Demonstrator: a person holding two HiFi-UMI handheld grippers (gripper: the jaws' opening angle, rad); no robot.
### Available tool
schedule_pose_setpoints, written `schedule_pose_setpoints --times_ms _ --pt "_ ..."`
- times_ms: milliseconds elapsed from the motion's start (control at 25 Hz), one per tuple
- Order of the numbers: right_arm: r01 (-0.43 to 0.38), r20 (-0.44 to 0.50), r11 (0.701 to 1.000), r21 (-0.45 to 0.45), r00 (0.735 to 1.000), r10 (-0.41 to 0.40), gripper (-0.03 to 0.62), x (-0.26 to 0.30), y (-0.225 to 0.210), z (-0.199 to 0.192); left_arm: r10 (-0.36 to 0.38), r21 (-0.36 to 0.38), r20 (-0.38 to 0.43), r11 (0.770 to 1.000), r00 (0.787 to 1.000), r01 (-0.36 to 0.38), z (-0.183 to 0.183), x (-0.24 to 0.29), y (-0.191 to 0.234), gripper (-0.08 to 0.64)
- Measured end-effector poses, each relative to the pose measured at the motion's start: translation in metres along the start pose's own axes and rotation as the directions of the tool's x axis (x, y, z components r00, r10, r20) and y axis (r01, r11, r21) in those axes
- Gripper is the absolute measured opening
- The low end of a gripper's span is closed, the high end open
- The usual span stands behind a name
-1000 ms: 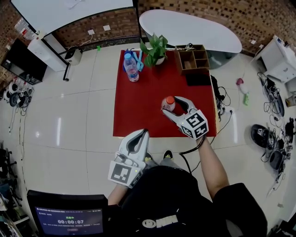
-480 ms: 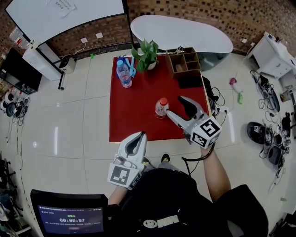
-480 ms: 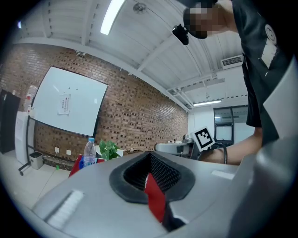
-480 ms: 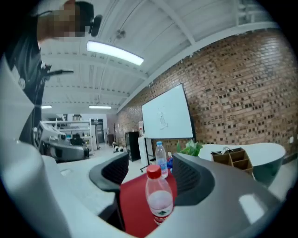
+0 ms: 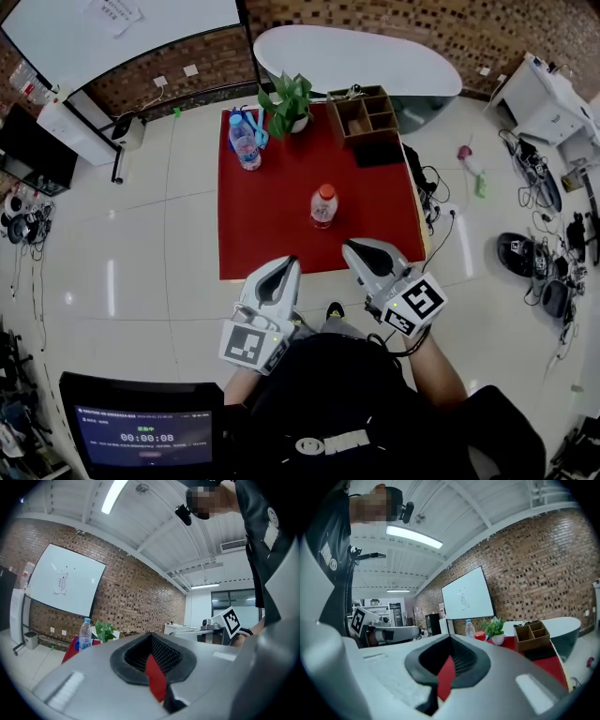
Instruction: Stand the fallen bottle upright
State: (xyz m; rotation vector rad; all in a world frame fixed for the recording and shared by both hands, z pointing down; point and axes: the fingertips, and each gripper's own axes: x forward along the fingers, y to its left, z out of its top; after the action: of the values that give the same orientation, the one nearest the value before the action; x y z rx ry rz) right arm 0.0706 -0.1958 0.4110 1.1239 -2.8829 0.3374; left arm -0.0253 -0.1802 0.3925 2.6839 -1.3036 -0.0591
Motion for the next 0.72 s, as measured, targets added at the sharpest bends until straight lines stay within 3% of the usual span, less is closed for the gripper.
schedule_pose_setpoints --times_ms 480,720 --pt "-0.010 -0.025 1.000 0.022 1.000 0.010 0.002 0.004 0.057 -0.003 -0.067 -0.043 0.013 0.997 0.998 0.068 0.001 -0.028 -0.001 0.007" --pt "-0.048 0.001 0.997 0.063 0.999 0.048 0.002 -0.002 0.069 -0.006 -0.029 -0.032 0.012 0.999 1.000 0.029 0.001 -0.043 -0.005 0.007"
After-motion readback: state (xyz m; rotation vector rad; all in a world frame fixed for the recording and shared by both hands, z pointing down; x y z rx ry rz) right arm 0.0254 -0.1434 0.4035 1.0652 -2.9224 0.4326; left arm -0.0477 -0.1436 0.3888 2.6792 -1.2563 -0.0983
